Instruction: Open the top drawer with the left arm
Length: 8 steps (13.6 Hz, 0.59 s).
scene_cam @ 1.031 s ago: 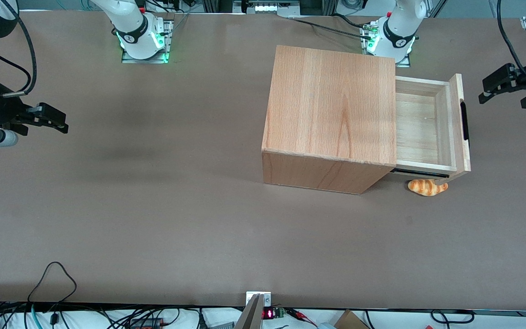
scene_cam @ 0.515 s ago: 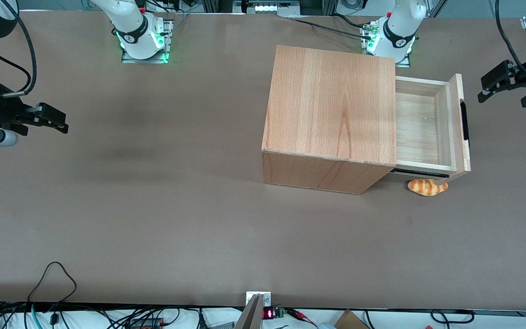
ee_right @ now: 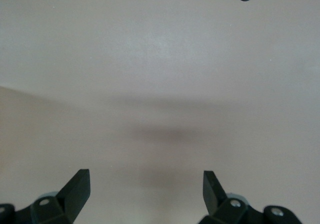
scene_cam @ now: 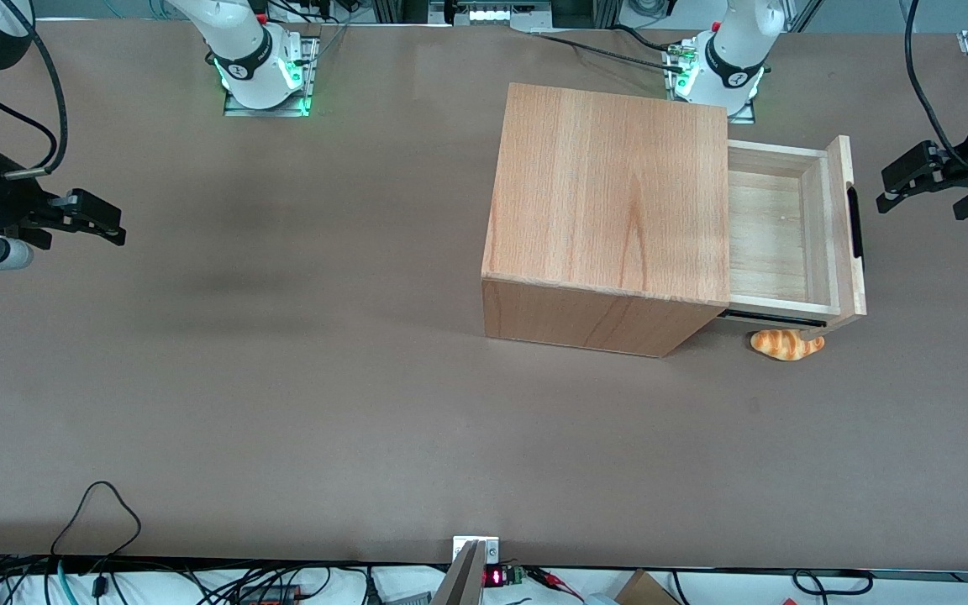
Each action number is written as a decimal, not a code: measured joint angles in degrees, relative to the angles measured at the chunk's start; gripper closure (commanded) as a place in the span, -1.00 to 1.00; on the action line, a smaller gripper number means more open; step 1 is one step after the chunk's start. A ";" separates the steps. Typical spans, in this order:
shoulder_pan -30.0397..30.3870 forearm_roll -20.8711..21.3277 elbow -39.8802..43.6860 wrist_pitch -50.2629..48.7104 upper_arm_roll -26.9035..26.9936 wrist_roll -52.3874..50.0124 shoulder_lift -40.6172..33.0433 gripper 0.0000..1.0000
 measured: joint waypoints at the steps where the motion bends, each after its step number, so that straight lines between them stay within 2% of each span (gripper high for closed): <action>1: 0.18 0.00 0.00 0.00 -0.07 0.00 0.00 -1.00; 8: 0.38 0.00 0.09 0.18 -0.60 -0.02 0.00 -1.00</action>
